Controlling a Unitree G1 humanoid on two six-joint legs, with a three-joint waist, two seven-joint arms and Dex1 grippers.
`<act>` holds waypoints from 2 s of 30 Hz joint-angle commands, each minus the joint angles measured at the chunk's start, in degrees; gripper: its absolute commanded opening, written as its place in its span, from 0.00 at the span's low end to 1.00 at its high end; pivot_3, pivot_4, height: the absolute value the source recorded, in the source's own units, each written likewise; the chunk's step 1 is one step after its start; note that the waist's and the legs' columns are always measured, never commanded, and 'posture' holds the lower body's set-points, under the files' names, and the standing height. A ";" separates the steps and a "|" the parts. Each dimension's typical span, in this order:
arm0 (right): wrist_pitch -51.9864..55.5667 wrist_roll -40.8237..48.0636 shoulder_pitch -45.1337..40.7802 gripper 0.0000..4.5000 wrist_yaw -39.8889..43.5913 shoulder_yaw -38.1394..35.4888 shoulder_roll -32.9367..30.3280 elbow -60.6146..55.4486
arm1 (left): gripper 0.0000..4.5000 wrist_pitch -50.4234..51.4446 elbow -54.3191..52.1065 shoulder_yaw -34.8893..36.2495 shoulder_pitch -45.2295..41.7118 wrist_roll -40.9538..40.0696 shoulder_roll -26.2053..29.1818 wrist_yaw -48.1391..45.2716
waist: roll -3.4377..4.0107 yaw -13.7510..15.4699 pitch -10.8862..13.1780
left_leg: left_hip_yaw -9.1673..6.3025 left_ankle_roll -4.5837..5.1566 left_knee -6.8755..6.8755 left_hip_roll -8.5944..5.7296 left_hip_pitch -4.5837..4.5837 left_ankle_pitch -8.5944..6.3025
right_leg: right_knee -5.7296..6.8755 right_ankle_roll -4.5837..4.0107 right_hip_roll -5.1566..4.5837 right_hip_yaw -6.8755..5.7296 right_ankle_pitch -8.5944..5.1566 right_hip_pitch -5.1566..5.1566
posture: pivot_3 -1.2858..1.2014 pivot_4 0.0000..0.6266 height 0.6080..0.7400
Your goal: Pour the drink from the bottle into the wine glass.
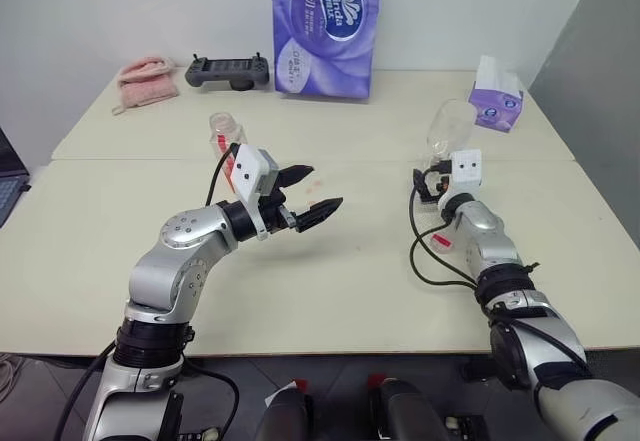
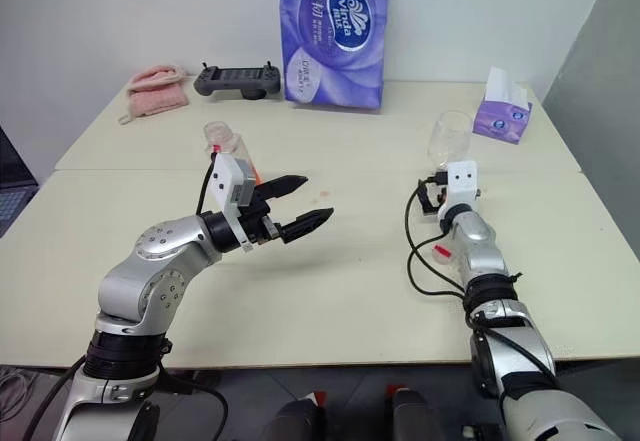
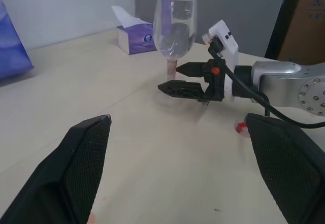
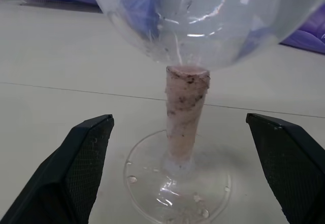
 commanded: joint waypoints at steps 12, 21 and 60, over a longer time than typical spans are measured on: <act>-6.99 -1.58 -5.41 0.03 1.70 -1.12 -0.40 6.61 | 1.00 -0.57 -3.26 2.01 1.01 -0.51 2.17 0.26 | 0.02 -0.02 0.01 | 0.00 0.00 0.00 0.01 0.00 0.00 | 0.00 0.00 -0.02 0.00 0.00 0.00 | 0.52 0.24 1.00; -7.39 -4.81 -7.34 0.03 8.06 5.66 8.34 -0.34 | 1.00 1.36 -14.17 11.50 17.76 -2.10 5.17 4.73 | 0.10 -1.76 0.06 | 0.09 -0.01 -0.24 0.21 0.08 0.00 | 0.00 -0.03 -0.07 0.13 0.00 -0.12 | 0.52 0.24 1.00; -10.00 -8.11 -5.64 0.70 10.49 7.31 14.73 7.79 | 1.00 1.07 -21.10 15.06 26.22 -2.04 3.49 12.81 | 0.12 -0.04 0.07 | 0.05 -0.10 -0.55 0.08 0.30 0.05 | -0.07 -0.10 -0.15 0.03 -0.02 -0.02 | 0.52 0.24 1.00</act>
